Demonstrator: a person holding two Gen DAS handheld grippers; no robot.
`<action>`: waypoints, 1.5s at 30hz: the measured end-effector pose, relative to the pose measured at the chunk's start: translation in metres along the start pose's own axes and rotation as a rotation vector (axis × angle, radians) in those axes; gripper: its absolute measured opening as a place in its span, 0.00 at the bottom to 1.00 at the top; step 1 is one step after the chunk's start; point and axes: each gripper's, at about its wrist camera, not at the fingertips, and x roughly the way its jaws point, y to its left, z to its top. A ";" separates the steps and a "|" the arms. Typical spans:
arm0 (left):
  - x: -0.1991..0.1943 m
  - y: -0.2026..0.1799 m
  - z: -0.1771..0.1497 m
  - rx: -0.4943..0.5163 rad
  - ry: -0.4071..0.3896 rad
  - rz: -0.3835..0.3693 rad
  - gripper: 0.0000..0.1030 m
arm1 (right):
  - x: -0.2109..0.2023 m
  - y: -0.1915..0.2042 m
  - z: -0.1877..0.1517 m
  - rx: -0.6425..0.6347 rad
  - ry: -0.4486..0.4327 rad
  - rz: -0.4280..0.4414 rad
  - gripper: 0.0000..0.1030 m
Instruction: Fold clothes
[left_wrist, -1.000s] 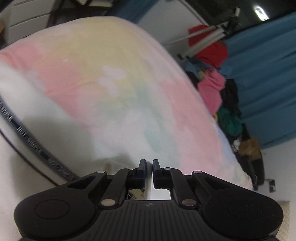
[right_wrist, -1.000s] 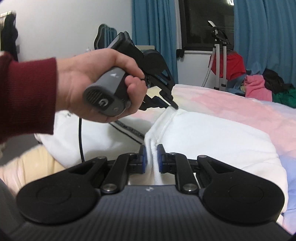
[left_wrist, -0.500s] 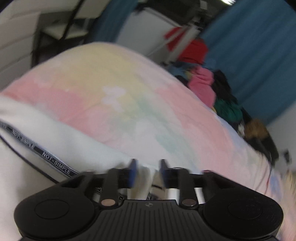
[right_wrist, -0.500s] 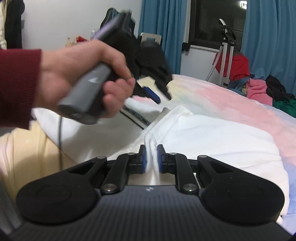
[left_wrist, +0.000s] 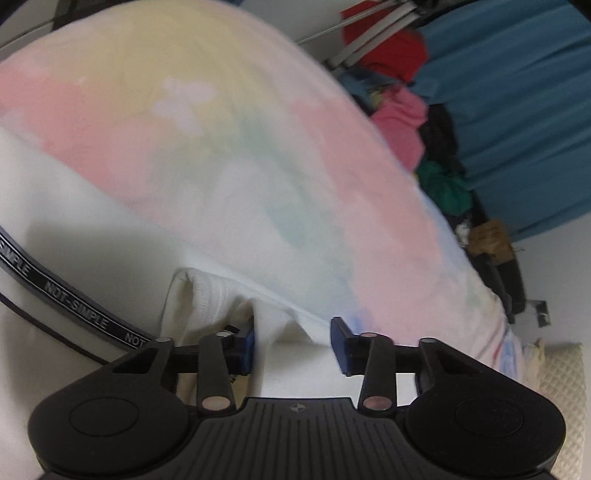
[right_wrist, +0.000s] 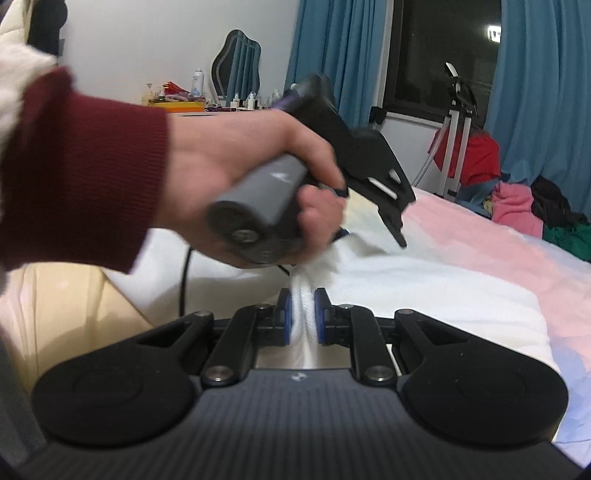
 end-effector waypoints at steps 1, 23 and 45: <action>0.004 -0.002 0.001 0.006 0.014 0.020 0.09 | -0.002 0.001 0.000 -0.002 -0.007 -0.001 0.16; -0.012 0.013 0.000 0.128 -0.098 0.050 0.09 | 0.043 0.016 -0.020 -0.040 0.067 -0.040 0.18; -0.265 0.184 -0.111 -0.137 -0.296 0.213 0.93 | -0.011 -0.035 0.000 0.258 -0.022 -0.060 0.80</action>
